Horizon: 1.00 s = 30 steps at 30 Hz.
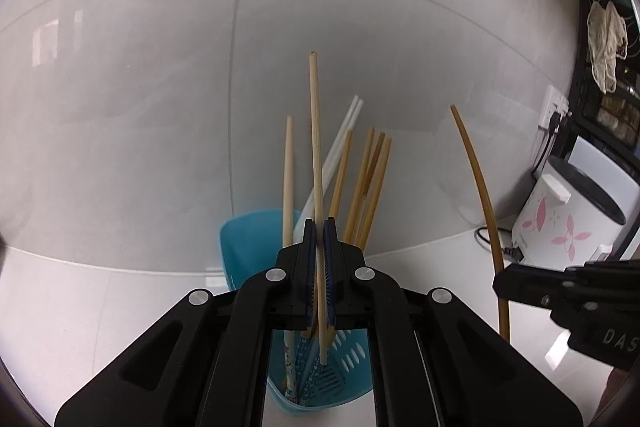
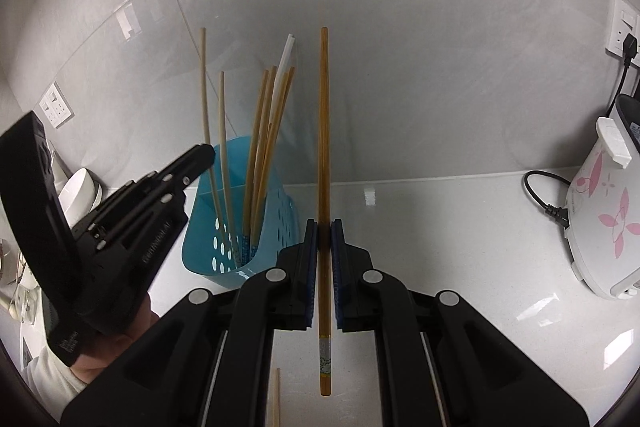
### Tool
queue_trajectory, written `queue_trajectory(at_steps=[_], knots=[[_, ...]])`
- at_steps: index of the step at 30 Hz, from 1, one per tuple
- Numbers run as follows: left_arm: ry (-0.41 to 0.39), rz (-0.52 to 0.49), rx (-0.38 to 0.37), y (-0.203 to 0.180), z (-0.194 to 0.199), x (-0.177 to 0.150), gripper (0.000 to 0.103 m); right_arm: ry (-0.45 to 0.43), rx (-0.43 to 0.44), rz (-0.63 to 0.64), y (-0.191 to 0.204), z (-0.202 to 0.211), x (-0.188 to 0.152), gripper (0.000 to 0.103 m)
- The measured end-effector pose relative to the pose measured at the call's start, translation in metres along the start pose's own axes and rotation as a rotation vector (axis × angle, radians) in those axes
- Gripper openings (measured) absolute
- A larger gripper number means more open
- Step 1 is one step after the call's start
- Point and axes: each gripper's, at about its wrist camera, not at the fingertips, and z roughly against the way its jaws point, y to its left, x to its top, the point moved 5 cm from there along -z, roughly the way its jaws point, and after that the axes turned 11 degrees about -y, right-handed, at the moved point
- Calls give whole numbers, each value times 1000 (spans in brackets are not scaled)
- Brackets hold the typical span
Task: Organize utensils
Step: 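Lower the plain chopstick into the holder and open the left tool, then lower the dark wooden chopstick into the holder and open the right tool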
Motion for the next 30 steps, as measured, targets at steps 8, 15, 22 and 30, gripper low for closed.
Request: queue_trajectory(at_steps=[8,15,22,30], knots=[[35,-35,-5,-7,-7,-9,4,-1,7,-4,0,0,-1,6],[83,-52,15,-10,-10,-11,6,-10,15,-1,1,3,1,6],[150,-17,64,2,1,-11,33,-43,32,-2,7,6,10,6],[218,22,143,25,27,-2,68,-98,79,-9,22,2,28,6]])
